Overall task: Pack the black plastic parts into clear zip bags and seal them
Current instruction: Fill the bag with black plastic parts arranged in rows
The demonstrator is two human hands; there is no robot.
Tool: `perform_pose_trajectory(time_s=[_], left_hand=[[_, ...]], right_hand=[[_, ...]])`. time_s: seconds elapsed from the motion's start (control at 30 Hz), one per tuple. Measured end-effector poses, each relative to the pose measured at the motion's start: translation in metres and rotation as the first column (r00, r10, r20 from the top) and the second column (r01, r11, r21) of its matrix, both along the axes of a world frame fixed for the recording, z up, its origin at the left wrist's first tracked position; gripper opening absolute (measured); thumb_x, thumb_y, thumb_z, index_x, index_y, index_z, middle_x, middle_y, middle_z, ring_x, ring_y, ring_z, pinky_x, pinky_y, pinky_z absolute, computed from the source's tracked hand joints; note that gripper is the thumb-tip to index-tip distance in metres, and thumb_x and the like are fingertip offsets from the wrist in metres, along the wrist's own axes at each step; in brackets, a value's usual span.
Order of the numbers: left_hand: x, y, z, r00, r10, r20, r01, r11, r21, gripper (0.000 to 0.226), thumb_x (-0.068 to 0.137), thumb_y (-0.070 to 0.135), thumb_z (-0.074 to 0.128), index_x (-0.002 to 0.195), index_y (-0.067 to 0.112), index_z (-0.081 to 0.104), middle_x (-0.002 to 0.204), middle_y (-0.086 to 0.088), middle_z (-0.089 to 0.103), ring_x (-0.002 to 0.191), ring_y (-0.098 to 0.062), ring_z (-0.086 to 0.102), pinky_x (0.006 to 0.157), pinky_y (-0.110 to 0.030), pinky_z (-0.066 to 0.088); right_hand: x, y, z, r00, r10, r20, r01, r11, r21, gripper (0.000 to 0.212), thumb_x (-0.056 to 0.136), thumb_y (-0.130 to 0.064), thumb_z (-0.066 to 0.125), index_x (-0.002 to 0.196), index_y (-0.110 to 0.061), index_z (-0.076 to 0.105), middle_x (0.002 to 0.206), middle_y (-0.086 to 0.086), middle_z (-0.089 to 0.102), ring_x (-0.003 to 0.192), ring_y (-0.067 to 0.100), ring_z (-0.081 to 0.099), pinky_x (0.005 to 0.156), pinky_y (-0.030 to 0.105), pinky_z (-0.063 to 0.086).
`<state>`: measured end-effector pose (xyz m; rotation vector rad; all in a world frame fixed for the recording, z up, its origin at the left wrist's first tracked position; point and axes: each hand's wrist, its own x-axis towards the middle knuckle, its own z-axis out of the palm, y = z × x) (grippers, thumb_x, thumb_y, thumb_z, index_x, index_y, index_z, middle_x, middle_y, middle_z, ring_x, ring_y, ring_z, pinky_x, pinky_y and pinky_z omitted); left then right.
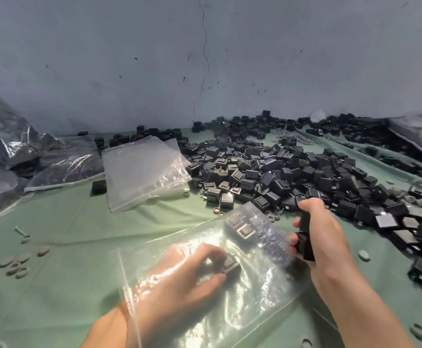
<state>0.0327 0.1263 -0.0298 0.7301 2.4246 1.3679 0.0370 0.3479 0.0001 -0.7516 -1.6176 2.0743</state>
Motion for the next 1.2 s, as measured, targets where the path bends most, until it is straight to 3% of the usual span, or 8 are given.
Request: perform_pose_trajectory(time_s=[0.17, 0.33, 0.57, 0.8, 0.9, 1.0, 1.13, 1.2], left_hand=[[-0.018, 0.014, -0.011, 0.994, -0.101, -0.032, 0.100, 0.993, -0.057, 0.019, 0.093, 0.058, 0.055, 0.111, 0.053, 0.054, 0.116, 0.032, 0.058, 0.103, 0.011, 0.060, 0.079, 0.000, 0.046], [-0.035, 0.032, -0.022, 0.970, -0.067, -0.232, 0.027, 0.985, -0.172, 0.021, 0.088, 0.065, 0.050, 0.105, 0.053, 0.051, 0.113, 0.034, 0.055, 0.110, 0.006, 0.053, 0.098, -0.027, 0.045], [-0.029, 0.054, -0.018, 0.896, -0.016, -0.444, -0.098, 0.968, -0.232, 0.022, 0.086, 0.066, 0.042, 0.098, 0.049, 0.045, 0.112, 0.038, 0.037, 0.096, 0.014, 0.039, 0.082, -0.015, 0.038], [-0.035, 0.064, -0.026, 0.946, -0.012, -0.324, -0.064, 0.973, -0.223, 0.024, 0.088, 0.063, 0.042, 0.109, 0.052, 0.045, 0.097, 0.029, 0.053, 0.092, 0.007, 0.054, 0.082, -0.023, 0.053], [-0.035, 0.069, -0.020, 0.986, -0.030, -0.163, 0.006, 0.989, -0.145, 0.039, 0.091, 0.044, 0.054, 0.129, 0.045, 0.046, 0.107, 0.021, 0.060, 0.100, -0.003, 0.061, 0.088, -0.029, 0.055], [-0.028, 0.061, -0.009, 0.999, -0.023, -0.038, 0.021, 0.998, -0.058, 0.032, 0.098, 0.023, 0.055, 0.127, 0.036, 0.049, 0.097, 0.018, 0.066, 0.084, 0.005, 0.065, 0.074, -0.019, 0.056], [-0.007, 0.023, -0.003, 0.952, 0.074, -0.298, -0.132, 0.975, -0.180, 0.016, 0.098, 0.030, 0.055, 0.104, 0.042, 0.065, 0.093, 0.019, 0.067, 0.080, 0.007, 0.064, 0.071, -0.017, 0.053], [0.006, -0.002, -0.008, 0.891, 0.204, -0.405, -0.270, 0.956, -0.112, 0.017, 0.094, 0.026, 0.063, 0.093, 0.041, 0.070, 0.084, 0.017, 0.068, 0.076, 0.002, 0.065, 0.067, -0.019, 0.051]], right_hand=[[-0.023, 0.005, 0.004, 0.998, 0.061, -0.028, -0.059, 0.996, 0.071, 0.020, 0.091, -0.033, 0.057, 0.108, -0.023, 0.055, 0.090, 0.004, 0.051, 0.046, 0.007, 0.051, 0.042, 0.026, 0.040], [-0.040, 0.005, 0.002, 0.995, 0.098, 0.010, -0.099, 0.991, 0.092, 0.015, 0.096, -0.030, 0.057, 0.110, -0.024, 0.057, 0.096, 0.004, 0.064, 0.047, 0.007, 0.057, 0.040, 0.022, 0.039], [-0.051, 0.011, 0.005, 0.994, 0.109, 0.007, -0.109, 0.986, 0.125, 0.024, 0.098, -0.041, 0.059, 0.111, -0.021, 0.060, 0.092, 0.000, 0.075, 0.049, 0.009, 0.059, 0.039, 0.020, 0.040], [-0.048, 0.020, 0.001, 0.997, 0.082, 0.008, -0.083, 0.994, 0.065, 0.026, 0.100, -0.043, 0.054, 0.110, -0.019, 0.058, 0.093, 0.000, 0.075, 0.048, 0.009, 0.060, 0.037, 0.020, 0.039], [-0.040, 0.023, -0.001, 0.998, 0.069, -0.010, -0.068, 0.995, 0.073, 0.027, 0.101, -0.042, 0.054, 0.111, -0.018, 0.060, 0.098, 0.000, 0.074, 0.053, 0.009, 0.064, 0.039, 0.021, 0.041], [-0.027, 0.023, -0.001, 0.997, 0.058, -0.045, -0.055, 0.996, 0.076, 0.026, 0.099, -0.041, 0.058, 0.113, -0.020, 0.065, 0.105, -0.003, 0.070, 0.057, 0.008, 0.066, 0.042, 0.020, 0.043], [-0.011, 0.015, 0.003, 0.988, 0.106, -0.114, -0.098, 0.993, 0.072, 0.027, 0.095, -0.041, 0.065, 0.120, -0.030, 0.067, 0.105, -0.007, 0.070, 0.058, 0.005, 0.064, 0.046, 0.018, 0.046], [-0.004, 0.006, 0.005, 0.975, 0.173, -0.141, -0.166, 0.984, 0.066, 0.028, 0.094, -0.041, 0.065, 0.120, -0.031, 0.066, 0.104, -0.005, 0.072, 0.059, 0.008, 0.066, 0.048, 0.019, 0.048]])
